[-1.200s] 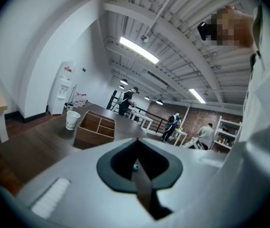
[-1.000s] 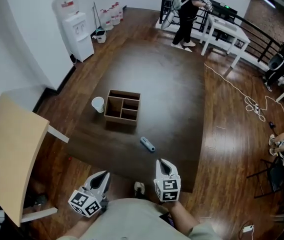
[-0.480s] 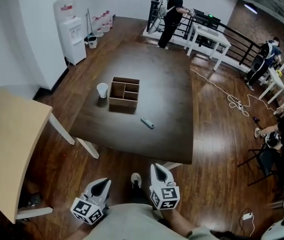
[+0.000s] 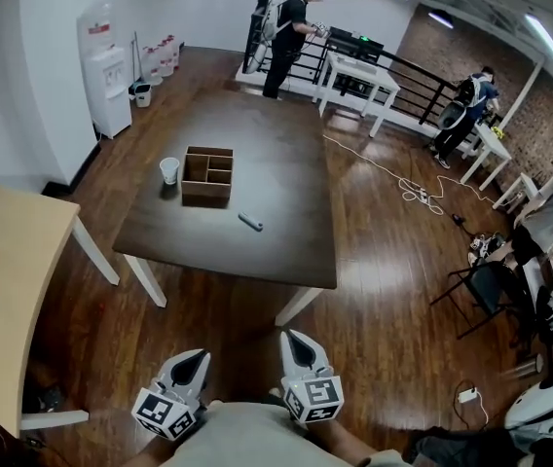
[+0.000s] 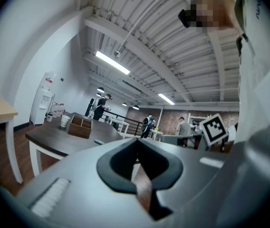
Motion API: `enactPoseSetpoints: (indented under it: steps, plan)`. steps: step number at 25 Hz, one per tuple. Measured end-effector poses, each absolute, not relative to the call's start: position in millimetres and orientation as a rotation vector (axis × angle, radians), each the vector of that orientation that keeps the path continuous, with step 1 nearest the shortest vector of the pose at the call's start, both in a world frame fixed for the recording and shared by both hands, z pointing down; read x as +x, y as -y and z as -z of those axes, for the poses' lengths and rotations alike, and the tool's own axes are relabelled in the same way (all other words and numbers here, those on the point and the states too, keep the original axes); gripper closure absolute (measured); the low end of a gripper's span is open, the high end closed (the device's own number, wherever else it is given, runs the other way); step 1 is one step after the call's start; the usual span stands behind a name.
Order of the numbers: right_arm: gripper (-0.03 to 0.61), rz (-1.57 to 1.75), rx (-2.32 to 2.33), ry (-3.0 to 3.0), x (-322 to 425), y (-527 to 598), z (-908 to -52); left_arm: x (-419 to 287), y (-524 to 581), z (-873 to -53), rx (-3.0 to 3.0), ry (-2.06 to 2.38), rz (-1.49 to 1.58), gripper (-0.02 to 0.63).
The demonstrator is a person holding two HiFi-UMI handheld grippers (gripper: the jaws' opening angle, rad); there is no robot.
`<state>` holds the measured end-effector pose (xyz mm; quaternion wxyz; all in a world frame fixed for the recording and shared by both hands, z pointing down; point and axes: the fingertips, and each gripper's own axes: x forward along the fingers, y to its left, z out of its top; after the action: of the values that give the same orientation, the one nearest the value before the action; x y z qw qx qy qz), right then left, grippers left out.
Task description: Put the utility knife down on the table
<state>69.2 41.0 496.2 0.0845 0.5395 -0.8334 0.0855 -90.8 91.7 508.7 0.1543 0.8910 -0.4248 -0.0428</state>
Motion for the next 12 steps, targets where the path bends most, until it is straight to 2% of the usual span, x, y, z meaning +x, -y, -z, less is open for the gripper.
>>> enactPoseSetpoints:
  steps: [12]
  plan:
    - [0.577, -0.120, 1.583, 2.626, 140.7, -123.5, -468.1, -1.2, -154.5, -501.2, 2.601, 1.203, 0.122, 0.612]
